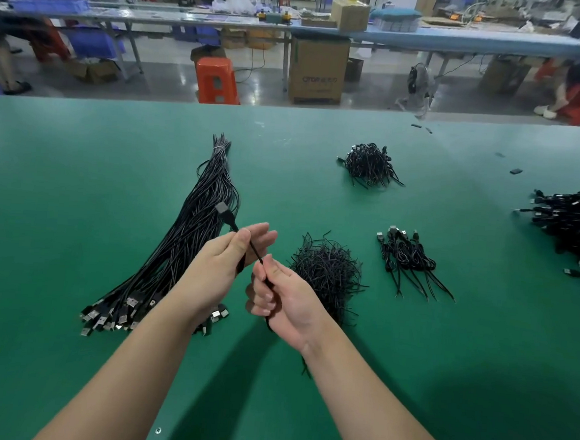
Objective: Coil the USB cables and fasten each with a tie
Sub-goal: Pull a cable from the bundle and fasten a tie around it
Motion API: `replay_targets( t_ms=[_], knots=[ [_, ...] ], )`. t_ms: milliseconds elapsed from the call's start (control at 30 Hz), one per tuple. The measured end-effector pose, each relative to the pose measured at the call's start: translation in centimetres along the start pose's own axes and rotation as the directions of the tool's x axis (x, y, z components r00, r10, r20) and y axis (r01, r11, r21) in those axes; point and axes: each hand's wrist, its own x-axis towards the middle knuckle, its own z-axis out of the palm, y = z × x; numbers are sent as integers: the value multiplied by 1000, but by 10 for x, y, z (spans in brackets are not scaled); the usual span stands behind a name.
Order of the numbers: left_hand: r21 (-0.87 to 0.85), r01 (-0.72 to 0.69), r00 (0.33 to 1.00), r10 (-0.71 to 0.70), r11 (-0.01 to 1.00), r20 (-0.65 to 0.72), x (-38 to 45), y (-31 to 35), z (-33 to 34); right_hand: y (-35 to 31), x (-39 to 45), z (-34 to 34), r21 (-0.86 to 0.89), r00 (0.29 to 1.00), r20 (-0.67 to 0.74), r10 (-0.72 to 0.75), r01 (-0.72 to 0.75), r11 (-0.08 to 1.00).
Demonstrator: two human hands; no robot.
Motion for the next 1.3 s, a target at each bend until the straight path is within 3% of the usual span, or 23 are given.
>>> replay_targets(
  t_ms=[100, 233, 300, 367, 433, 500, 567, 667, 767, 833, 900, 1000, 1067, 1167, 1233, 1300],
  knots=[
    [-259, -82, 988, 44, 962, -146, 5, 11, 11, 3, 1, 3, 24, 999, 27, 19, -20, 1000],
    [-578, -107, 972, -38, 809, -233, 10, 44, 9, 1, 1, 4, -7, 996, 85, 24, -24, 1000],
    [-661, -32, 991, -64, 750, -120, 8, 56, 5, -5, 2, 6, -21, 992, 120, 26, -24, 1000],
    [-634, 42, 999, -26, 772, 35, 5, 64, 0, -14, 4, 7, -14, 989, 146, 22, -21, 1000],
    [-447, 56, 989, 12, 893, 146, 1, 68, -9, -24, 5, 7, -21, 986, 164, 22, -19, 1000],
    [-122, 17, 960, 18, 992, 278, -2, 72, -19, -32, 5, 6, -53, 986, 164, 34, -25, 998],
    [183, -23, 898, -61, 983, 436, -6, 80, -26, -39, 5, 6, -107, 991, 134, 29, -14, 994],
    [507, -59, 839, -232, 860, 491, -9, 90, -26, -50, 6, 7, -162, 997, 72, 8, 3, 987],
    [798, -84, 839, -389, 596, 380, -9, 93, -18, -58, 8, 6, -213, 998, 67, -8, 22, 977],
    [918, -126, 879, -387, 376, 279, -7, 92, -13, -64, 9, 5, -190, 995, 99, -7, 26, 981],
    [951, -96, 938, -293, 293, 185, -4, 88, -10, -68, 10, 5, -205, 990, 141, -6, 35, 978],
    [930, 12, 991, -126, 368, 37, 3, 78, -6, -69, 9, 7, -238, 984, 176, -18, 60, 970],
    [858, 10, 999, -35, 514, 9, 4, 71, -2, -67, 8, 9, -229, 983, 181, -34, 76, 970],
    [476, -90, 996, 64, 875, 70, 3, 59, 3, -66, 5, 14, -203, 980, 197, -41, 82, 976],
    [220, -111, 993, 98, 969, 70, 0, 49, 8, -64, 5, 17, -224, 979, 199, -43, 88, 971],
    [-34, -105, 994, 105, 994, -15, 1, 42, 14, -58, 4, 18, -277, 981, 190, -34, 86, 957]
  ],
)
